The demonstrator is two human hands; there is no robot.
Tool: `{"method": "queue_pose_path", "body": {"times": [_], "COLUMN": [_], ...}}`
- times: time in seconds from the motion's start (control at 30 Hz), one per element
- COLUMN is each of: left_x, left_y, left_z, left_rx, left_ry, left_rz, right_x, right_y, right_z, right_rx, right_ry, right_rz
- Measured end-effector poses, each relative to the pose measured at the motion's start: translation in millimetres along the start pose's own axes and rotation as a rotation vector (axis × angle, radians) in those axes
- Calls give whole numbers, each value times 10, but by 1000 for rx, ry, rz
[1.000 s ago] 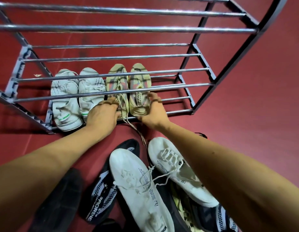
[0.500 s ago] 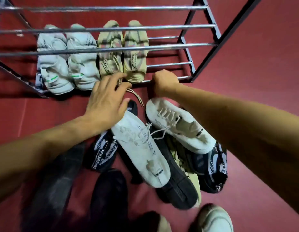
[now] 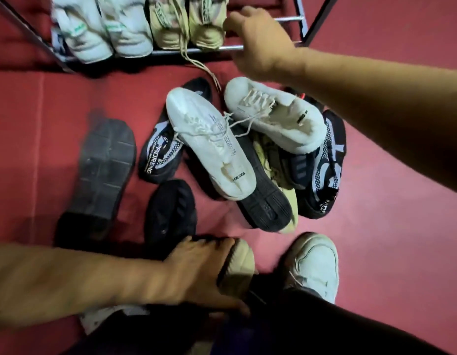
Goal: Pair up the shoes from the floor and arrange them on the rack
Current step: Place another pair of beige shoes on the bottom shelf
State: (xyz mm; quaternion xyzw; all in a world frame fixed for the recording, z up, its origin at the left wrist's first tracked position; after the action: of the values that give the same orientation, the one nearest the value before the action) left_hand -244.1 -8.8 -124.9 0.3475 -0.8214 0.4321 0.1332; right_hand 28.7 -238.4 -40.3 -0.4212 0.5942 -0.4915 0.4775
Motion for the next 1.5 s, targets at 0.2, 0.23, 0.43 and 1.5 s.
{"method": "queue_pose_path", "body": {"times": [0.2,0.23,0.43,1.5], "left_x": [-10,-91,-537,-1518], "left_y": [106,45,-1264,-1513], "left_z": [107,63,-349,7], "left_rx": [39,92,753,592], "left_ry": [-340,-400,-148,-544], "left_rz": [-366,-471,-879,-575], "right_x": [-155,-155,220,-34], "right_y": [-70,-82,-41,519], "right_z": [-263,-307,-592,-1319], "right_rx": [-13,-18,-225,-774], "right_ry": [-79,-107,-31,-44], "right_rz": [111,133,204,-488]}}
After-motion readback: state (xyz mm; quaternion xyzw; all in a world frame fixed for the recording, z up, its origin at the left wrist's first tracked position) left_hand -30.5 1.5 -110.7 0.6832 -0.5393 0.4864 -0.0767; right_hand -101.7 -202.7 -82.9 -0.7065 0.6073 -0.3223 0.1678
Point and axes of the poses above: each hand's wrist, its own z-axis towards the middle knuckle, its own y-axis out of the palm, x = y × z, the point moved 6 cm from there along z, towards the middle knuckle, and after that the axes turned 10 degrees about y, right-handed, at the moved point
